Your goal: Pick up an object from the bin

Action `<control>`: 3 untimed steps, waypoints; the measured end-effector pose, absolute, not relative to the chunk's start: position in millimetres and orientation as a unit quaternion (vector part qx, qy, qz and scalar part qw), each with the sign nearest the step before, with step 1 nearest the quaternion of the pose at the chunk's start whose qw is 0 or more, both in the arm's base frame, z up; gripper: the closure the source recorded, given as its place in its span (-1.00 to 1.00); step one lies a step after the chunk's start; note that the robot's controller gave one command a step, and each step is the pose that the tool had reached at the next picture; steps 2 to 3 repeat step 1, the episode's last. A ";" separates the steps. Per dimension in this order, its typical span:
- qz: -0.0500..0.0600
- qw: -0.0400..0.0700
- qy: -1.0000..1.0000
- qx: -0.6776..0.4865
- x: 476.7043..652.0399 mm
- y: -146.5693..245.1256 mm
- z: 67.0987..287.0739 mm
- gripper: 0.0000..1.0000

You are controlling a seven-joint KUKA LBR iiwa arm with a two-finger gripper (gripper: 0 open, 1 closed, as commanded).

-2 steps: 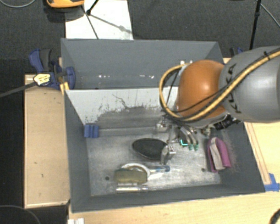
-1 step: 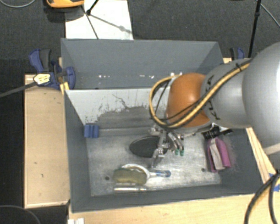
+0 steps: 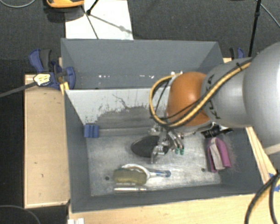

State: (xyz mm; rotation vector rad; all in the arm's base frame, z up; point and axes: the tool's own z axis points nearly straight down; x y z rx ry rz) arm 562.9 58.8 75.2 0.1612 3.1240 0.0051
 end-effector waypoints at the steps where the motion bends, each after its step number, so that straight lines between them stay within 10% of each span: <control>1: 0.000 0.005 1.000 -0.023 558.9 65.1 202.7 1.00; 3: 0.000 0.005 1.000 -0.023 558.9 65.1 202.7 1.00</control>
Offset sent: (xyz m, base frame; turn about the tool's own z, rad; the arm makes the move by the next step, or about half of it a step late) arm -0.0059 0.0059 0.1230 -0.1477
